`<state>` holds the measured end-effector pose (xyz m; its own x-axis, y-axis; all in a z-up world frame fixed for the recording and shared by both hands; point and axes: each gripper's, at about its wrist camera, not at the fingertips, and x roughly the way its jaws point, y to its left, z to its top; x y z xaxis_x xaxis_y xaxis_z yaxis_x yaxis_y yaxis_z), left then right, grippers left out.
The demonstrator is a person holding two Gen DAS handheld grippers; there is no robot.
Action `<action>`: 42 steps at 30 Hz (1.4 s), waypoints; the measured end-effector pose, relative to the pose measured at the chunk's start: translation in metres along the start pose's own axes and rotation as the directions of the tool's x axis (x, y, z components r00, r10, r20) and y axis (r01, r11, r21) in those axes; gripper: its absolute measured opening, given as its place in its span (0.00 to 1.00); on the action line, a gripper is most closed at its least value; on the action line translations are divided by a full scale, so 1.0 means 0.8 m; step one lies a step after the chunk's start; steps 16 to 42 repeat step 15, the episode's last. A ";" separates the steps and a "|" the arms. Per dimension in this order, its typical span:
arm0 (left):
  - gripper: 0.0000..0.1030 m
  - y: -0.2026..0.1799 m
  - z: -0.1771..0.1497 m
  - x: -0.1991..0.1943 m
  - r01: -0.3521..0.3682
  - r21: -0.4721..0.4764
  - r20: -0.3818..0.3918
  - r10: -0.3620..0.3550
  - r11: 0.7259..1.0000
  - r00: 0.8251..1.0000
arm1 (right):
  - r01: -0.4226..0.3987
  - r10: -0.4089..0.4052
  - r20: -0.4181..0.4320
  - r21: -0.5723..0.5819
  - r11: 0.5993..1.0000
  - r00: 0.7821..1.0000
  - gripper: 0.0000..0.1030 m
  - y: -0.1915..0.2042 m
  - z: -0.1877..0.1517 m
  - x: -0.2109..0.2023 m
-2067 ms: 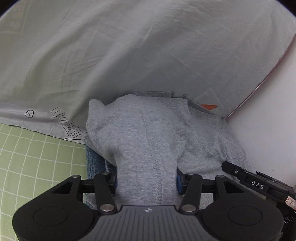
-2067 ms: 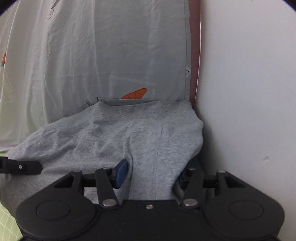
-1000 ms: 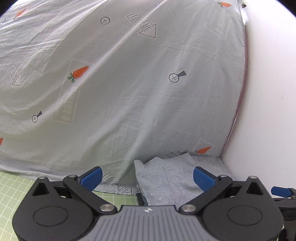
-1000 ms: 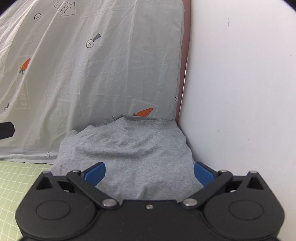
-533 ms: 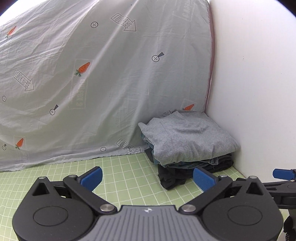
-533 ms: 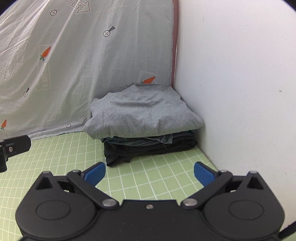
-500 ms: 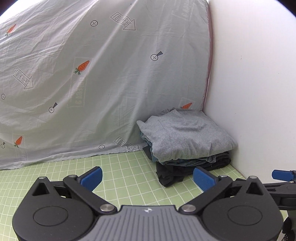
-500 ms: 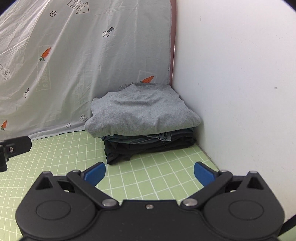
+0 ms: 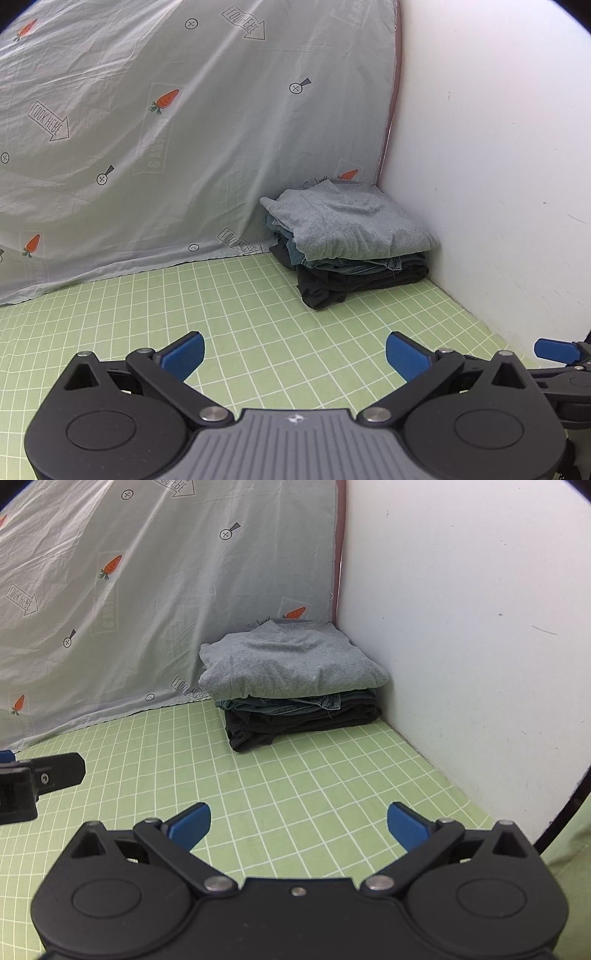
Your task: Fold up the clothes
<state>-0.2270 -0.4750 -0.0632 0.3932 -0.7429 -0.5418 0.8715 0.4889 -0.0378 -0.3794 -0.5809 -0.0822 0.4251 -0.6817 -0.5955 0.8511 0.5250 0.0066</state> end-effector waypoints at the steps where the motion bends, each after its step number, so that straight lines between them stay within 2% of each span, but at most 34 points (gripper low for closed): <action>1: 1.00 0.002 -0.002 -0.003 0.000 0.001 -0.002 0.000 1.000 1.000 | 0.000 0.000 -0.002 -0.002 1.000 1.000 1.00 0.003 -0.003 -0.004; 11: 1.00 0.015 -0.011 -0.019 0.008 0.013 -0.008 -0.008 1.000 1.000 | 0.005 -0.005 0.006 -0.021 1.000 1.000 1.00 0.026 -0.015 -0.023; 42: 1.00 0.015 -0.012 -0.021 0.010 0.026 -0.008 -0.010 1.000 1.000 | 0.006 -0.006 0.010 -0.014 1.000 1.000 1.00 0.026 -0.015 -0.024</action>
